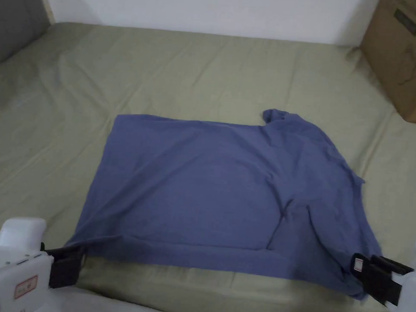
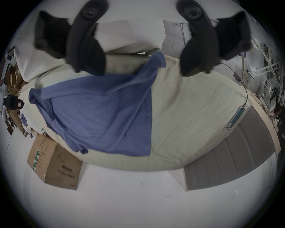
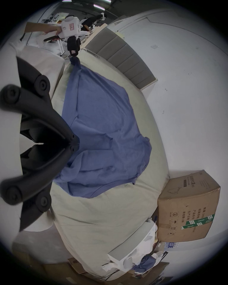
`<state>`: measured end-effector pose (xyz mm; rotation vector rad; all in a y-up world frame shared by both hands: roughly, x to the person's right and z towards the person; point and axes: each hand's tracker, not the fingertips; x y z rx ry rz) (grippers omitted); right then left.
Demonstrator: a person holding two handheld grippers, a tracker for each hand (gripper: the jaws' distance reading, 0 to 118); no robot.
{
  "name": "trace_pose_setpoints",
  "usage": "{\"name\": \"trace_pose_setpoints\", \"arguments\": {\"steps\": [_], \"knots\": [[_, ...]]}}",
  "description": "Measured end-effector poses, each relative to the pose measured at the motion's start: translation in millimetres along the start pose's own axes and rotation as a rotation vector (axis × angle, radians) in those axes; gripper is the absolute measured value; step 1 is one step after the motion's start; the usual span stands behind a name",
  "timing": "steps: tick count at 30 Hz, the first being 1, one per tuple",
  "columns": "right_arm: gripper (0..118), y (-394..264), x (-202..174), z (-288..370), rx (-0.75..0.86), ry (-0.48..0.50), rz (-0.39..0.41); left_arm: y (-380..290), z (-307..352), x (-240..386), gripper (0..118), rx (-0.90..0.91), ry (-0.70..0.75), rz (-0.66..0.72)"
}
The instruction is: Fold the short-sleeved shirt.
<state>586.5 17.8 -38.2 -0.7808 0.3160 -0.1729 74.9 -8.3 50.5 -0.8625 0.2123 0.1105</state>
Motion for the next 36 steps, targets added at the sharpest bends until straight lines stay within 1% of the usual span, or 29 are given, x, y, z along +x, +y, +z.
{"name": "trace_pose_setpoints", "arguments": {"steps": [1, 2, 4, 5, 7, 8, 9, 10, 11, 12, 13, 15, 17, 18, 19, 21, 22, 23, 25, 27, 31, 33, 35, 36], "knots": [[0, -3, 3, 0, -0.014, -0.011, 0.007, -1, -3, 2, 3, 0.006, 0.015, -0.002], [0, -7, 5, 1, -0.024, -0.023, 0.014, -3, -6, 6, 1, 0.009, 0.058, 0.0], [0, -15, 8, 3, -0.037, -0.024, 0.027, -2, -5, 6, 1, 0.003, 0.039, 0.013], [0, -18, 11, 4, -0.045, -0.024, 0.03, -2, -6, 6, 1, -0.016, -0.001, 0.039], [2, -19, 16, 3, -0.054, -0.02, 0.008, -1, -4, 8, 0, -0.005, 0.001, 0.048], [17, -17, 17, 3, -0.053, -0.027, -0.006, 1, -5, 9, 0, -0.011, 0.002, 0.042], [44, -14, 19, 0, -0.062, -0.041, -0.014, 2, -5, 10, 0, -0.009, 0.012, 0.032], [89, -12, 20, -3, -0.068, -0.048, -0.019, 3, -3, 11, 0, -0.005, 0.024, 0.026], [108, -12, 21, -3, -0.06, -0.05, -0.02, 5, -2, 10, 0, -0.003, 0.024, 0.025], [111, -11, 22, -2, -0.041, -0.046, -0.018, 6, -1, 10, 0, 0.0, 0.022, 0.028], [106, -9, 23, -4, -0.039, -0.045, -0.009, 8, -1, 9, 0, 0.001, 0.021, 0.034], [105, -4, 22, -14, -0.068, -0.113, 0.033, 10, 4, 12, 0, 0.004, 0.015, 0.042], [103, -2, 24, -25, -0.092, -0.127, 0.096, 11, 4, 13, 0, 0.006, 0.016, 0.048], [95, -1, 24, -29, -0.108, -0.131, 0.117, 13, 5, 14, 0, 0.006, 0.02, 0.052], [72, 0, 24, -35, -0.121, -0.14, 0.138, 13, 5, 15, 0, 0.004, 0.023, 0.055], [29, 0, 25, -48, -0.147, -0.152, 0.149, 14, 5, 15, 0, 0.0, 0.019, 0.06], [14, 0, 27, -57, -0.19, -0.167, 0.138, 15, 5, 15, 0, 0.0, 0.018, 0.062], [8, 0, 29, -62, -0.218, -0.171, 0.122, 15, 5, 16, 0, -0.001, 0.017, 0.064], [5, 1, 29, -59, -0.19, -0.138, 0.12, 16, 5, 17, 0, -0.01, 0.016, 0.066], [5, 4, 24, -50, -0.157, -0.115, 0.155, 17, 6, 17, 0, -0.009, 0.017, 0.062], [5, 17, 20, -40, -0.135, -0.131, 0.174, 24, 5, 13, 0, -0.012, 0.028, 0.074], [5, 31, 23, -37, -0.105, -0.126, 0.152, 32, 5, 10, 0, -0.005, 0.031, 0.073], [5, 51, 27, -37, -0.064, -0.112, 0.107, 48, 2, 5, 0, 0.002, 0.036, 0.065], [5, 61, 29, -39, -0.054, -0.115, 0.107, 56, 1, 3, 0, 0.009, 0.042, 0.063]]}}
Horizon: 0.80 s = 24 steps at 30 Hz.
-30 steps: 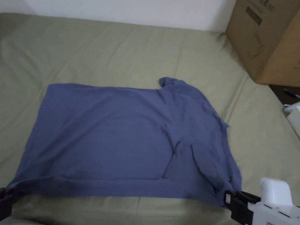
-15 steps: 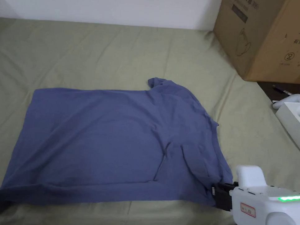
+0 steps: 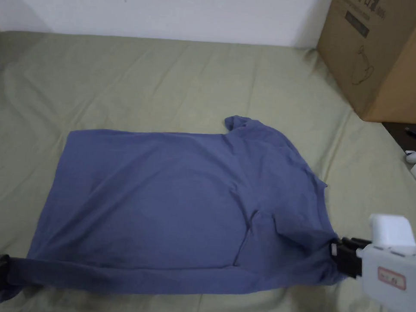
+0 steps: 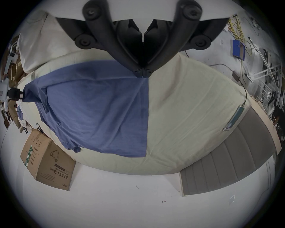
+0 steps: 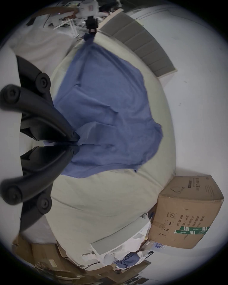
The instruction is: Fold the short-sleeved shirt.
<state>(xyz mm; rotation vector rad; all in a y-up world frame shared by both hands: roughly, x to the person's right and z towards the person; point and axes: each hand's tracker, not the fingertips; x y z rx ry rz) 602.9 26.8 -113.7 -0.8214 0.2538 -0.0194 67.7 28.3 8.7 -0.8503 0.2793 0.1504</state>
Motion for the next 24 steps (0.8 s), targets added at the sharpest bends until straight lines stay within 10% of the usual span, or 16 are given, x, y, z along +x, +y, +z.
{"name": "trace_pose_setpoints", "arguments": {"steps": [10, 17, 18, 20, 22, 24], "knots": [[5, 88, 28, -80, -0.002, -0.045, -0.12, 99, -73, 4, 0, -0.001, -0.004, -0.059], [5, 81, 25, -133, -0.108, -0.105, -0.048, 96, -139, 11, 2, -0.129, 0.003, -0.083], [5, 80, 25, -136, -0.109, -0.104, -0.047, 95, -141, 11, 9, -0.13, 0.014, -0.087], [9, 79, 25, -136, -0.1, -0.095, -0.051, 94, -139, 9, 68, -0.134, 0.009, -0.072], [65, 77, 22, -127, -0.084, -0.079, -0.04, 91, -133, 6, 118, -0.149, -0.03, -0.044], [108, 75, 21, -115, -0.068, -0.075, -0.04, 88, -111, 2, 117, -0.071, -0.058, -0.028]]}}
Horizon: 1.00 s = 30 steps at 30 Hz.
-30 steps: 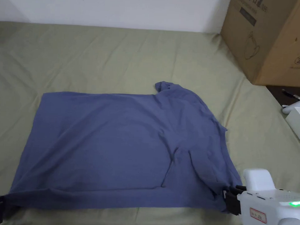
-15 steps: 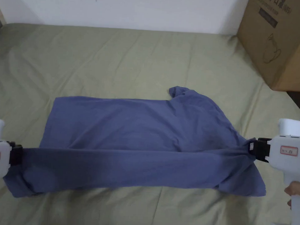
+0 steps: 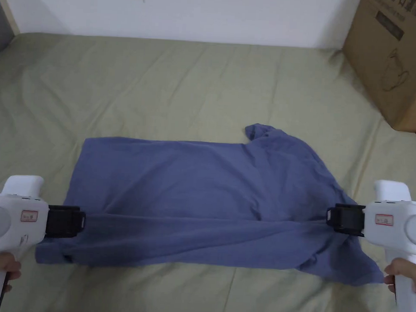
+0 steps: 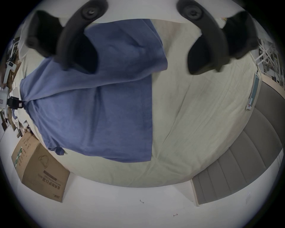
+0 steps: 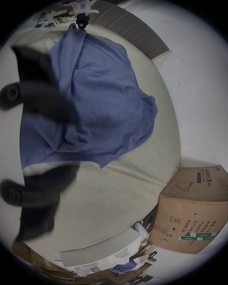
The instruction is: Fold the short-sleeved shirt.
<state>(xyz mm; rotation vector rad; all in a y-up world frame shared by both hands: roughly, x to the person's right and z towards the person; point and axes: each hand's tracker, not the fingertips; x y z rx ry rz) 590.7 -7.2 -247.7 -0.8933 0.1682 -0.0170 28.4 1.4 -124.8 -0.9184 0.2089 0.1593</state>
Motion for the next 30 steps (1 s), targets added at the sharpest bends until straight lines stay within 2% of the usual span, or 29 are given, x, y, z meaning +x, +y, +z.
{"name": "trace_pose_setpoints", "arguments": {"steps": [5, 6, 7, 8, 9, 10, 11, 13, 14, 17, 20, 21, 22, 23, 25, 26, 29, 30], "knots": [[103, -14, 1, 56, 0.116, 0.078, -0.043, -20, 55, -7, 117, 0.033, -0.023, 0.029], [100, -20, -1, 67, 0.127, 0.092, -0.041, -28, 65, -10, 117, 0.043, -0.031, 0.039], [91, -26, -2, 77, 0.134, 0.101, -0.04, -36, 74, -10, 115, 0.056, -0.043, 0.046], [77, -34, -5, 85, 0.136, 0.112, -0.034, -46, 82, -10, 105, 0.068, -0.056, 0.056], [60, -41, -7, 91, 0.136, 0.124, -0.04, -55, 86, -10, 82, 0.069, -0.07, 0.074], [37, -50, -10, 96, 0.14, 0.154, -0.049, -65, 86, -10, 36, 0.06, -0.074, 0.093], [20, -59, -12, 100, 0.138, 0.171, -0.058, -77, 87, -8, 7, 0.056, -0.054, 0.098], [0, -74, -18, 106, 0.116, 0.185, -0.079, -95, 89, -3, 1, 0.032, -0.031, 0.089], [0, -81, -22, 108, 0.107, 0.199, -0.075, -102, 87, 0, 0, 0.02, -0.026, 0.082], [0, -95, -29, 109, 0.083, 0.203, -0.069, -114, 78, -2, 0, -0.018, -0.054, 0.109], [0, -99, -31, 104, 0.053, 0.202, -0.072, -111, 64, -9, 0, 0.001, -0.022, 0.102], [0, -99, -29, 101, 0.051, 0.204, -0.076, -107, 62, -11, 5, 0.014, -0.019, 0.108], [0, -99, -29, 99, 0.047, 0.205, -0.081, -103, 59, -14, 21, 0.016, -0.029, 0.115], [0, -98, -30, 99, 0.044, 0.203, -0.09, -97, 55, -16, 42, 0.01, -0.039, 0.131], [0, -97, -28, 95, 0.041, 0.215, -0.111, -88, 44, -19, 103, 0.0, -0.038, 0.131], [0, -97, -27, 94, 0.037, 0.215, -0.131, -84, 41, -17, 107, 0.0, -0.03, 0.117], [0, -97, -27, 91, 0.033, 0.215, -0.153, -72, 29, -19, 107, 0.013, -0.026, 0.091], [0, -97, -27, 91, 0.03, 0.212, -0.151, -70, 23, -18, 101, 0.003, -0.026, 0.091]]}}
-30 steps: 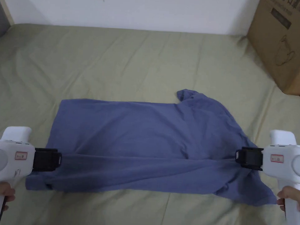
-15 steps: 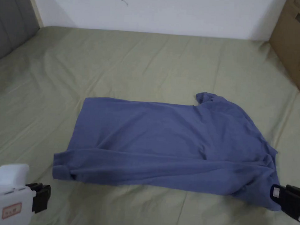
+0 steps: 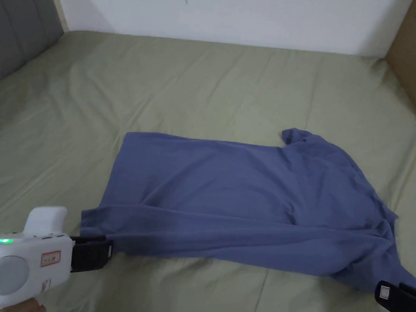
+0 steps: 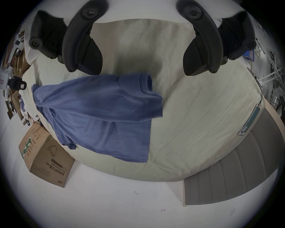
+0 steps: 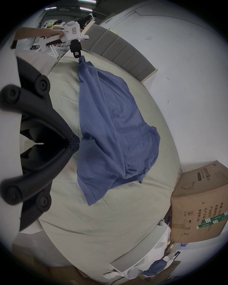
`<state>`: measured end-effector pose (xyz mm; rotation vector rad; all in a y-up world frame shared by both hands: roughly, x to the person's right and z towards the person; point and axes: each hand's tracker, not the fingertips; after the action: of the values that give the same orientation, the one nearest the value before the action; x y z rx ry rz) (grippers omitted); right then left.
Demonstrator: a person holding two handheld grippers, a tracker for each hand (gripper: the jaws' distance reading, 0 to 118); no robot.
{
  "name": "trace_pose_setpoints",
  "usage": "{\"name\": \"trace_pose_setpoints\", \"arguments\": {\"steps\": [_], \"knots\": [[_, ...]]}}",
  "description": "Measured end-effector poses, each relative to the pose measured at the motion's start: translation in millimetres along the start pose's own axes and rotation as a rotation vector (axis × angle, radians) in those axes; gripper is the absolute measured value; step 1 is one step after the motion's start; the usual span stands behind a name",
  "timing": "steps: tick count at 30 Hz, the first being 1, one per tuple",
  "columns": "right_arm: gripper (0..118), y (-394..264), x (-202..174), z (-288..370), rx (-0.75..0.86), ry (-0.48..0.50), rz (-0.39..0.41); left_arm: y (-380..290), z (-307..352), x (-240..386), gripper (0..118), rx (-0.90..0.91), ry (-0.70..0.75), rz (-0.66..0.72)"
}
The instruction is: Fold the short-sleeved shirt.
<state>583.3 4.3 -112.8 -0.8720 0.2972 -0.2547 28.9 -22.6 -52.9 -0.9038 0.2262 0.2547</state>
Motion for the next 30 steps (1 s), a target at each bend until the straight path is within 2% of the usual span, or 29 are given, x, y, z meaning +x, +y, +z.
{"name": "trace_pose_setpoints", "arguments": {"steps": [1, 3, 4, 6, 8, 10, 14, 18, 19, 21, 22, 24, 27, 28, 30], "knots": [[0, 0, 0, -1, -0.007, -0.008, 0.006, 2, -5, 0, 61, -0.022, 0.001, 0.012], [0, -2, 1, -2, -0.017, -0.017, 0.018, 4, -11, -2, 19, -0.034, -0.012, 0.021], [0, -2, 1, -3, -0.022, -0.024, 0.028, 3, -10, 2, 0, 0.018, 0.028, 0.043], [0, -3, 2, -2, -0.024, -0.035, 0.035, 4, -10, 2, 0, -0.051, -0.026, -0.02], [0, -2, 12, -3, -0.025, -0.047, 0.032, 2, -9, 12, 0, -0.023, 0.031, -0.06], [0, 0, 20, -3, -0.023, -0.054, 0.012, 5, -9, 9, 0, -0.04, 0.006, -0.067], [0, 4, 32, 2, -0.01, -0.071, -0.018, 6, 2, 7, 0, -0.013, -0.009, 0.002], [1, 12, 43, -1, -0.011, -0.094, 0.0, 5, 8, 10, 0, -0.014, -0.006, 0.0], [25, 16, 46, -4, -0.024, -0.11, 0.005, 6, 9, 10, 0, -0.018, -0.006, -0.009], [101, 21, 55, -17, -0.048, -0.13, 0.002, 5, 10, 17, 0, -0.023, 0.001, -0.024], [118, 23, 60, -26, -0.06, -0.139, -0.01, 6, 11, 18, 0, -0.013, 0.011, -0.038], [110, 27, 67, -34, -0.043, -0.133, -0.027, 7, 11, 20, 0, -0.017, 0.018, -0.048], [109, 34, 75, -63, -0.112, -0.173, -0.092, 7, 11, 21, 0, -0.026, 0.013, -0.048], [105, 35, 74, -72, -0.14, -0.182, -0.1, 7, 11, 21, 0, -0.029, 0.012, -0.048], [103, 30, 69, -88, -0.172, -0.158, -0.048, 7, 11, 22, 0, -0.033, 0.005, -0.045]]}}
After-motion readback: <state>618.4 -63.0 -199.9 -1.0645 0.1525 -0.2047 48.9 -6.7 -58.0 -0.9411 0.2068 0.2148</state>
